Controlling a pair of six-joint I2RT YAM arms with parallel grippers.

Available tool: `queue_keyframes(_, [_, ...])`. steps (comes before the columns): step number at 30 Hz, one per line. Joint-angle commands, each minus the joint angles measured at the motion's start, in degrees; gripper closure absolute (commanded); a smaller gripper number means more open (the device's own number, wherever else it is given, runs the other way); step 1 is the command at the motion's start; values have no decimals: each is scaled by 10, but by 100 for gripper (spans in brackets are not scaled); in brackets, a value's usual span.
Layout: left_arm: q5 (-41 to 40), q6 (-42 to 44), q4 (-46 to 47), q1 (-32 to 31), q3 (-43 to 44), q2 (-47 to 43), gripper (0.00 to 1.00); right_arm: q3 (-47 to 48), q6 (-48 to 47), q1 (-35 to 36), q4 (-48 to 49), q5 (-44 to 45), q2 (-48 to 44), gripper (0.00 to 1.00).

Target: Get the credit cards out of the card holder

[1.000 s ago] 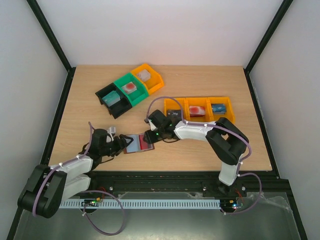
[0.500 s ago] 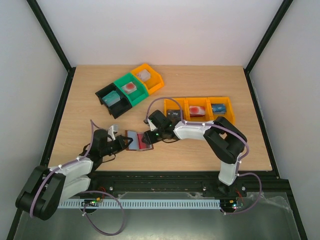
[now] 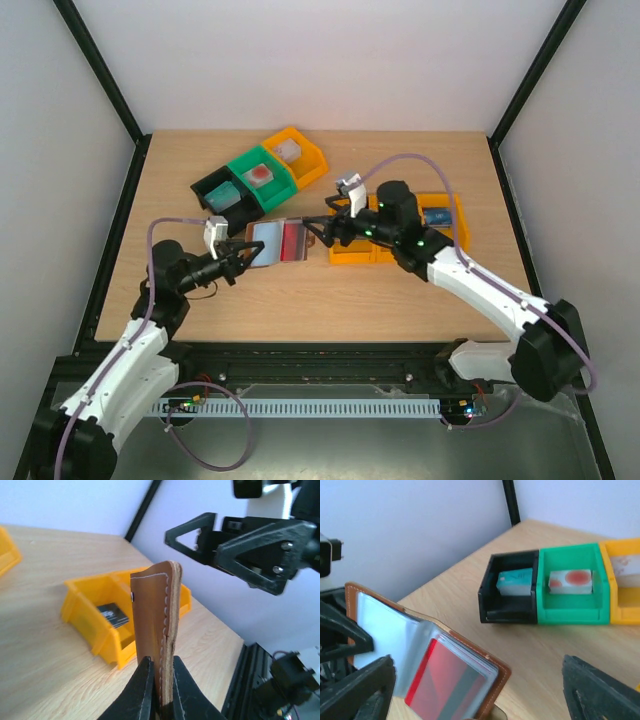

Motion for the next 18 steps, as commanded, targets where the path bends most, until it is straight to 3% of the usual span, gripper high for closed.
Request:
queue_keyframes(1, [92,73,-7,5,41,-28,98,-62,-15,-21,104,-99,-53,10])
queue_keyframes(6, [124,107,-7,5,84,-48,98,-74,-26,-47,113,-203,-84,9])
queue_keyframes(13, [139,86,12,5,89,-62,98,-66,-27,-68,89,-261,-43,9])
queue_keyframes(16, [134,70,25,6,85,-61,98,-59,-14,-68,106,-340,-22,14])
queue_keyframes(18, [131,58,34,5,80,-60,98,-57,2,-67,117,-376,-9,23])
